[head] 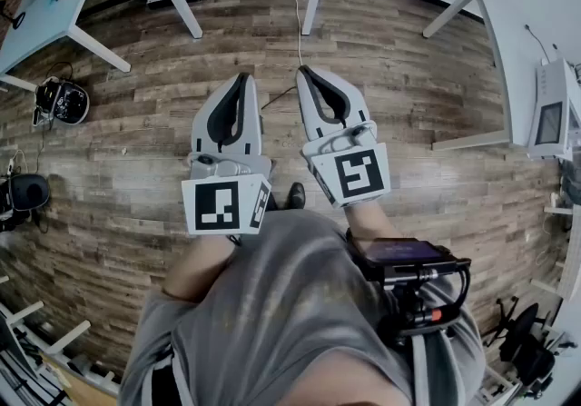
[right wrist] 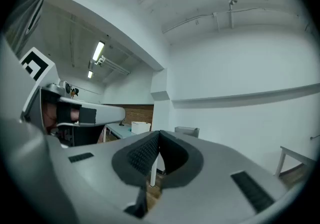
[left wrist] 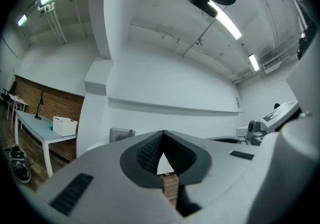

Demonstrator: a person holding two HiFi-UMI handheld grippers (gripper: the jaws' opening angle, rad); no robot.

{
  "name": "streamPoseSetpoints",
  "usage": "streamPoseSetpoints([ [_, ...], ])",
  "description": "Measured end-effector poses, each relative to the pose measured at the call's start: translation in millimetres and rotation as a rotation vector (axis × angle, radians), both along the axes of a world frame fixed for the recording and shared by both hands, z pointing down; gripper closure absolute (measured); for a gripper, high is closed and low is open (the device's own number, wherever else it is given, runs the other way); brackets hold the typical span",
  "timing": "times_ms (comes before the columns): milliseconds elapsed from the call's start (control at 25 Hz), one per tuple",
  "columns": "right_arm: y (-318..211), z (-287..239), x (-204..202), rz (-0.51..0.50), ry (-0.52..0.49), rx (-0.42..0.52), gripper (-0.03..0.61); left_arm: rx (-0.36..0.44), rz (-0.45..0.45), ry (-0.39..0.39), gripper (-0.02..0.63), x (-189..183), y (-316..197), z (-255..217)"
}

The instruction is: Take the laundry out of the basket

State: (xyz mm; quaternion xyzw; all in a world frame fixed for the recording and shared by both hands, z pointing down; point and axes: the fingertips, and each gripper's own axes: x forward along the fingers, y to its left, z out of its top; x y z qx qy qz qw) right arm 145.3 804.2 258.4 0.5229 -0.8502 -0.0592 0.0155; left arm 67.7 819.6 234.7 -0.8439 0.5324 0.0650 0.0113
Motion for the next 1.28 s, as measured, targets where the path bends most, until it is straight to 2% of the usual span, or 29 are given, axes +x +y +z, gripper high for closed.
streamPoseSetpoints([
  [400, -12.4, 4.7, -24.1, -0.008, 0.010, 0.000, 0.570, 0.006, 0.007, 0.011, 0.606, -22.2, -12.2, 1.5],
  [560, -24.9, 4.3, -31.9, -0.001, -0.024, -0.012, 0.569, 0.007, 0.000, 0.019, 0.606, -37.9, -23.7, 1.7],
  [880, -49.4, 5.6, -25.8, 0.051, -0.036, -0.007, 0.569, -0.030, -0.035, 0.038, 0.606, -72.6, -43.1, 16.3],
  [1280, -120.1, 28.2, -16.7, 0.043, -0.064, -0.028, 0.569, -0.075, -0.058, -0.001, 0.606, -67.9, -111.7, 41.8],
])
